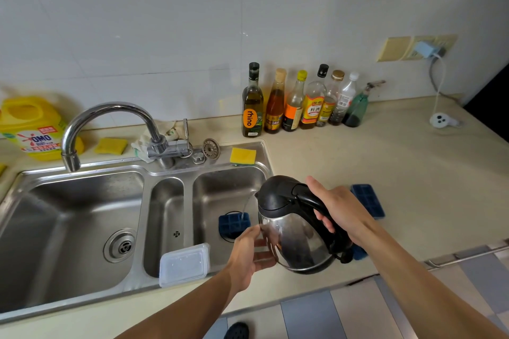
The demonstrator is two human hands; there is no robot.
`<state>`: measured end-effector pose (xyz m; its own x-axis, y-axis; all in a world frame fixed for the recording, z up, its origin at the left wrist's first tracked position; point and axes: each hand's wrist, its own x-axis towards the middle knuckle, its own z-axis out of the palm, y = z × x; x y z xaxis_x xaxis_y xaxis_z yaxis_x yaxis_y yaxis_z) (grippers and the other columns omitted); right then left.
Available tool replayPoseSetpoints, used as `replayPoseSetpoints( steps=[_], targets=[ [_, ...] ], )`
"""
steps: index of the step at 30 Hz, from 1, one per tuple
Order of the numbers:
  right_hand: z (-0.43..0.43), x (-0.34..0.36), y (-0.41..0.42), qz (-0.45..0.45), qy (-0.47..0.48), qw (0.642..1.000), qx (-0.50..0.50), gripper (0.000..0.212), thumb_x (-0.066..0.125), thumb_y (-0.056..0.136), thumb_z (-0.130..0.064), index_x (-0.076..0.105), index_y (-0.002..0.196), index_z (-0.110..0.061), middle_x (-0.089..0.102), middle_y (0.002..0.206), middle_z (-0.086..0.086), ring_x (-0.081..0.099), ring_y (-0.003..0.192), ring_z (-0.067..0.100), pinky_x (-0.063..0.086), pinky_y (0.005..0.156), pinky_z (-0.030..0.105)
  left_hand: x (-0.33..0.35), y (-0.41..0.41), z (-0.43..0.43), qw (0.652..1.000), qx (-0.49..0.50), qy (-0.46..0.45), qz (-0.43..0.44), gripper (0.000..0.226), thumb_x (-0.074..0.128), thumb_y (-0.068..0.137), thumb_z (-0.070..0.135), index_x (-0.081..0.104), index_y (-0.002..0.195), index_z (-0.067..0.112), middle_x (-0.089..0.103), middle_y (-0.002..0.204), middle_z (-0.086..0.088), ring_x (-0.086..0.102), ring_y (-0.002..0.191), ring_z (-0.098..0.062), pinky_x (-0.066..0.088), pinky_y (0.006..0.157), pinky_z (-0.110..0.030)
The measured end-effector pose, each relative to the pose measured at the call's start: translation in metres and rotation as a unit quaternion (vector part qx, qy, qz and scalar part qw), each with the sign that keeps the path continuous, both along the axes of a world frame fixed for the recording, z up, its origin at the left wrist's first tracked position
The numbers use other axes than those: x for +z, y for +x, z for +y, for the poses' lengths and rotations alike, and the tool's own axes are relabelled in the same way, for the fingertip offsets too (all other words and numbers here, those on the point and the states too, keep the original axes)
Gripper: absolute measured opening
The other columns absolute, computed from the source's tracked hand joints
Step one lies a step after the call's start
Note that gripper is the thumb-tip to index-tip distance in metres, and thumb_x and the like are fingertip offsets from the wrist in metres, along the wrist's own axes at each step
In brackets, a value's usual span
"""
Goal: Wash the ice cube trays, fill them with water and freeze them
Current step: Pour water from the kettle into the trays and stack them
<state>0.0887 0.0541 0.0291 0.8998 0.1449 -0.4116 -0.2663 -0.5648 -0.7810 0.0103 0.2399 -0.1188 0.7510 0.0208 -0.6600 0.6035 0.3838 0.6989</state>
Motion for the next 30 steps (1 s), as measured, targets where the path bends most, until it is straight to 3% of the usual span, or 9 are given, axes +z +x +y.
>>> replayPoseSetpoints(
  steps=[3,8,12,17,22,26,30],
  targets=[
    [0.002,0.0,0.003,0.0,0.004,1.0,0.0,0.073,0.044,0.093,-0.074,0.06,0.051,-0.016,0.056,0.046,-0.001,0.052,0.042,0.012,0.049,0.053,0.025,-0.002,0.002,0.001,1.0,0.01,-0.002,0.007,0.043,0.04,0.108,0.038,0.075,0.098,0.016,0.076,0.106,-0.013,0.07,0.105,-0.038,0.061,0.079,-0.044],
    [0.005,-0.001,0.006,0.004,0.007,1.0,0.006,0.073,0.044,0.093,-0.073,0.061,0.054,-0.014,0.056,0.046,-0.001,0.052,0.042,0.012,0.05,0.054,0.026,-0.004,0.004,0.004,1.0,0.015,-0.01,0.014,0.046,0.041,0.108,0.039,0.079,0.084,0.027,0.078,0.103,-0.01,0.072,0.104,-0.037,0.062,0.077,-0.042],
    [0.008,-0.002,0.006,0.004,0.013,1.0,0.009,0.072,0.045,0.094,-0.071,0.061,0.054,-0.015,0.056,0.046,-0.001,0.052,0.042,0.012,0.049,0.054,0.026,-0.004,0.003,0.008,0.999,0.027,-0.012,0.023,0.04,0.045,0.106,0.039,0.078,0.093,0.022,0.077,0.105,-0.013,0.073,0.101,-0.037,0.062,0.077,-0.044],
    [0.01,-0.006,0.007,0.001,0.021,1.0,0.003,0.071,0.046,0.095,-0.071,0.062,0.053,-0.015,0.057,0.047,-0.001,0.052,0.043,0.014,0.05,0.054,0.027,-0.005,0.004,0.012,0.999,0.03,-0.012,0.018,0.043,0.043,0.107,0.036,0.078,0.09,0.019,0.077,0.101,-0.014,0.076,0.093,-0.034,0.062,0.073,-0.043],
    [0.007,-0.018,0.004,-0.022,0.033,0.999,-0.028,0.074,0.045,0.093,-0.074,0.061,0.048,-0.017,0.056,0.047,0.004,0.054,0.043,0.016,0.048,0.054,0.027,-0.004,0.013,0.019,1.0,0.004,0.014,-0.004,0.041,0.04,0.108,0.035,0.071,0.109,0.009,0.077,0.104,-0.014,0.074,0.098,-0.035,0.061,0.088,-0.051],
    [0.005,-0.032,0.006,-0.037,0.061,0.995,-0.063,0.074,0.046,0.092,-0.073,0.061,0.045,-0.018,0.055,0.046,0.007,0.053,0.043,0.016,0.046,0.06,0.03,0.002,0.028,0.026,0.998,-0.014,0.041,-0.043,0.038,0.041,0.109,0.035,0.068,0.115,0.008,0.078,0.106,-0.01,0.074,0.101,-0.034,0.059,0.091,-0.052],
    [0.0,-0.05,0.017,-0.048,0.101,0.986,-0.123,0.071,0.049,0.09,-0.075,0.062,0.046,-0.02,0.054,0.047,0.008,0.054,0.045,0.018,0.05,0.065,0.037,0.01,0.054,0.036,0.995,0.001,0.069,-0.075,0.026,0.054,0.105,0.033,0.063,0.117,0.011,0.078,0.102,-0.007,0.077,0.092,-0.024,0.063,0.075,-0.038]
  ],
)
